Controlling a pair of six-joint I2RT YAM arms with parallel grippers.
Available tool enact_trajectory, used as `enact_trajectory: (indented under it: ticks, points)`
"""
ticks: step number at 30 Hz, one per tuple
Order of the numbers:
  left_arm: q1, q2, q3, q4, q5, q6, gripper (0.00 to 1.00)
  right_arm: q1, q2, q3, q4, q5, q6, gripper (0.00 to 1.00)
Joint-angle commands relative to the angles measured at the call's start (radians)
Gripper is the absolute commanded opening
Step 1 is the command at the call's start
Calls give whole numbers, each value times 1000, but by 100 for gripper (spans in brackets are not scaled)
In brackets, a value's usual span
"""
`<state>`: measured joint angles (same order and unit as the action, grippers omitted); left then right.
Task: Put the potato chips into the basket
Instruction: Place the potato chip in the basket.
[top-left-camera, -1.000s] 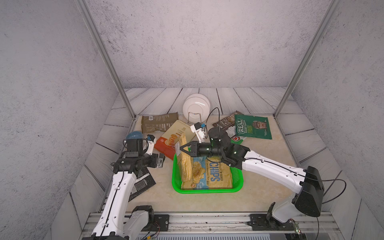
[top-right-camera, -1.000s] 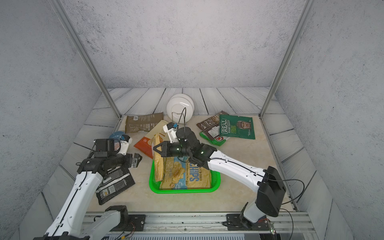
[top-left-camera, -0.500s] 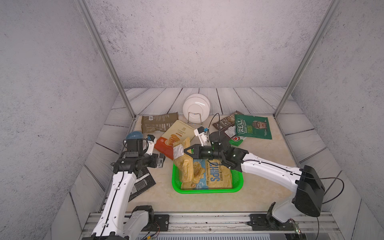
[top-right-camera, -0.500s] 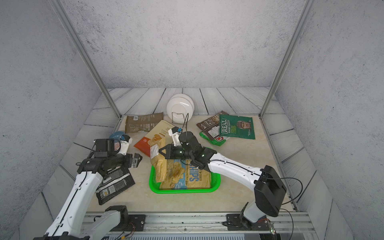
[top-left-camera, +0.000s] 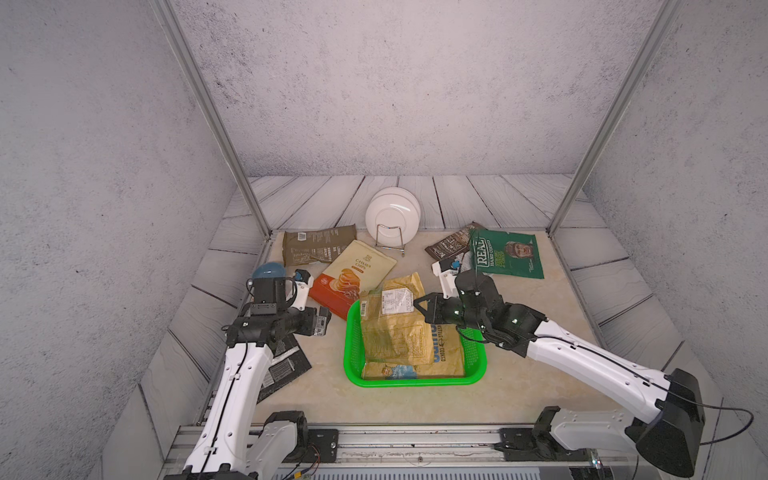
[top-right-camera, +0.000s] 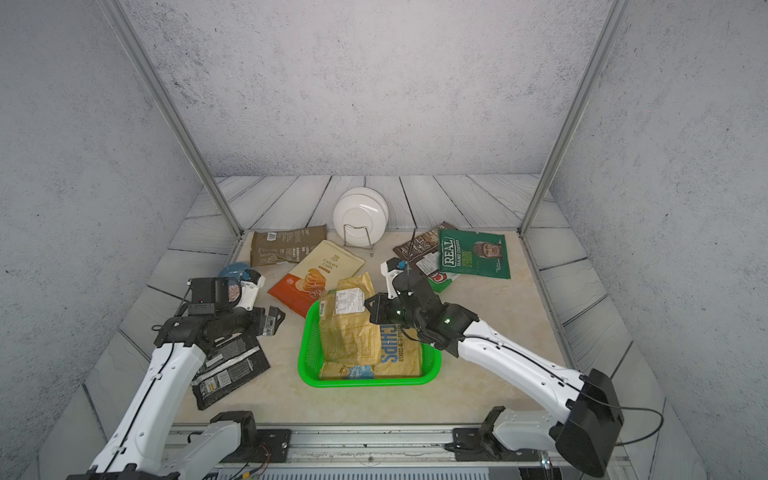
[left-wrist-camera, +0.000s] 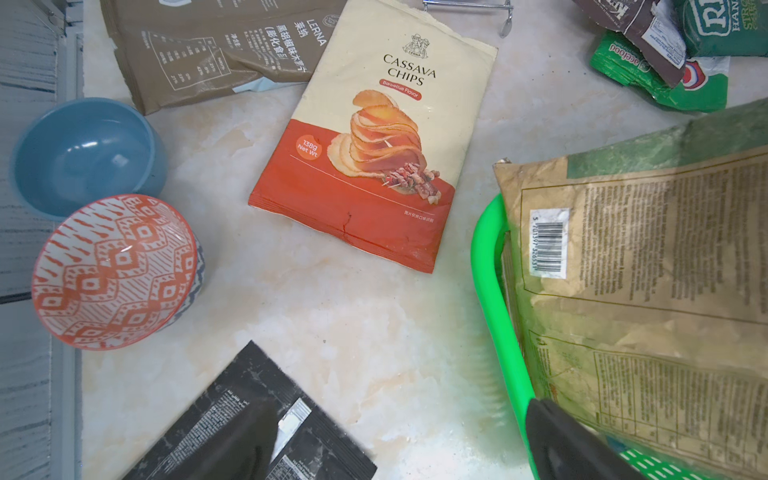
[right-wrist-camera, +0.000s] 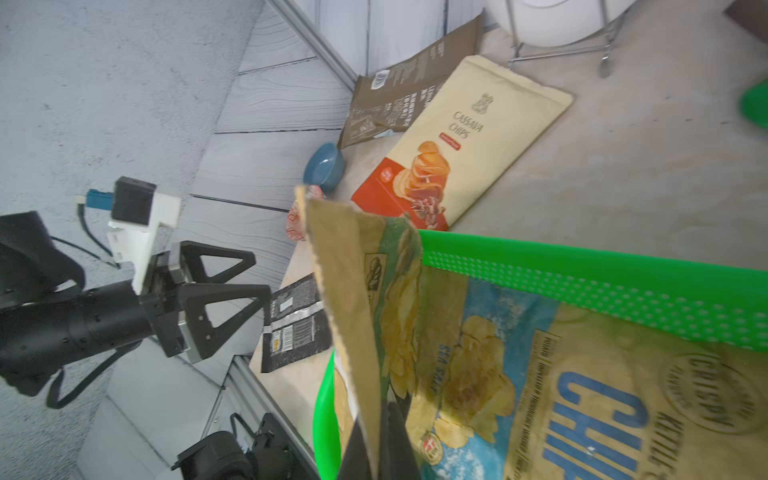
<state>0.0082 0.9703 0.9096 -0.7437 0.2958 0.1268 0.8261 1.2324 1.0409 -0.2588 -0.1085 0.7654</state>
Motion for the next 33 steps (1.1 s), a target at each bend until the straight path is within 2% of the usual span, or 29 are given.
enact_trajectory:
  ticks: [1, 9, 16, 23, 26, 27, 28, 30, 33]
  points:
    - [-8, -2, -6, 5, 9, 1, 100, -30, -17, -30, -126, 85, -60, 2]
    - [-7, 2, -6, 5, 12, 1, 100, -57, -35, -83, -229, 194, -90, 3]
    - [-7, 0, -6, 5, 12, 1, 100, -59, -21, -102, -293, 208, -91, 4]
    - [-7, -1, -8, 6, 17, 1, 100, -78, -12, -92, -390, 324, -98, 8]
    - [-8, -2, -6, 5, 19, 1, 100, -84, 12, -81, -404, 345, -118, 16]
    - [-8, -1, -6, 4, 18, 1, 100, -84, 19, -70, -416, 357, -124, 22]
    - [-8, -3, -6, 4, 18, 1, 100, -85, 25, -53, -436, 372, -130, 35]
    - [-8, -3, -6, 4, 19, 1, 100, -85, 34, -4, -495, 400, -140, 52]
    - [-7, -2, -6, 4, 20, 2, 100, -84, 41, 74, -565, 430, -161, 55]
